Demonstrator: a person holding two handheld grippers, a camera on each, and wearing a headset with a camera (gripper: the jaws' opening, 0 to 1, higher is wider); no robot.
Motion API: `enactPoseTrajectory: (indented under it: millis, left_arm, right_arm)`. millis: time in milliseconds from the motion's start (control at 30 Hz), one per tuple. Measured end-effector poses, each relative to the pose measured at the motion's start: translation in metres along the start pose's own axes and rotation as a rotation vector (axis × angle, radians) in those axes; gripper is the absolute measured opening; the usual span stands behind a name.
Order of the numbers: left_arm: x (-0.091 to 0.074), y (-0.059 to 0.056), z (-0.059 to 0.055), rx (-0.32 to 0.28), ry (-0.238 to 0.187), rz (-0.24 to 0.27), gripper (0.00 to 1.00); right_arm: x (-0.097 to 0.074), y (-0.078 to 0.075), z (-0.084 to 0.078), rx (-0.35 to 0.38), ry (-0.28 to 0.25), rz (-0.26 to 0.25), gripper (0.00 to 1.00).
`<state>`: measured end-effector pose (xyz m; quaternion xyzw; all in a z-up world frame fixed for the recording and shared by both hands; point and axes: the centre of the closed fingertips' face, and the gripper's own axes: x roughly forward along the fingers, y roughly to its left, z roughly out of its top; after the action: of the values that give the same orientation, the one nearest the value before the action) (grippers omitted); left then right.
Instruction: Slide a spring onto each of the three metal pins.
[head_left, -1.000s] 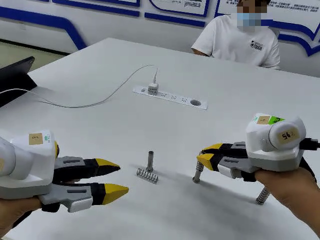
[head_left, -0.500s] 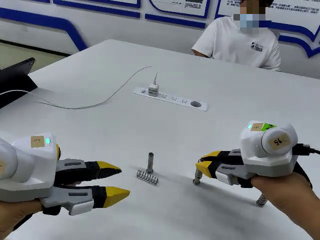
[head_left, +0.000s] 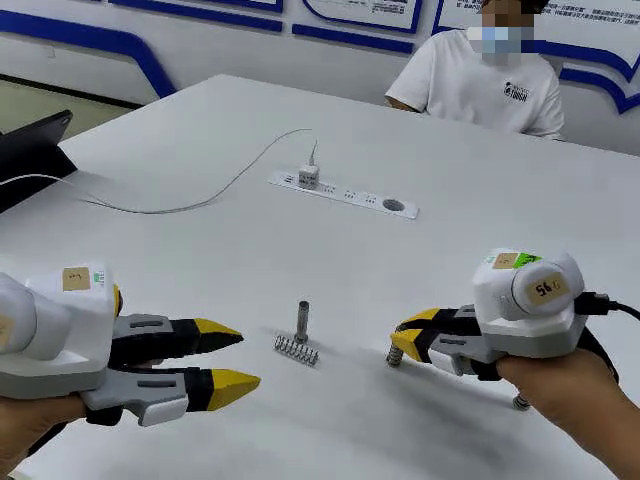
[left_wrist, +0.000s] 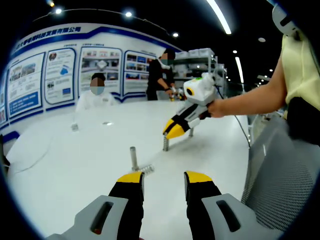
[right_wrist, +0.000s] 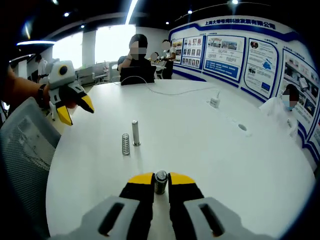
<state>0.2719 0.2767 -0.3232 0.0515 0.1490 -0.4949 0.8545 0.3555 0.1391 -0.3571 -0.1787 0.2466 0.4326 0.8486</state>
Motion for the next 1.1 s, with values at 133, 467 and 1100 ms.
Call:
enactPoseTrajectory:
  millis: [133, 467, 1100]
  left_arm:
    - [0.000, 0.000, 0.000, -0.002, -0.001, 0.002, 0.33]
    - [-0.001, 0.001, -0.001, -0.004, -0.002, 0.005, 0.33]
    - [0.000, -0.001, 0.000, -0.001, -0.005, 0.003, 0.33]
  right_arm:
    - [0.001, -0.001, -0.001, 0.006, 0.000, 0.000, 0.12]
    - [0.002, 0.000, -0.002, 0.011, 0.001, 0.000, 0.17]
    - [-0.007, 0.007, 0.029, -0.033, -0.072, -0.017, 0.23]
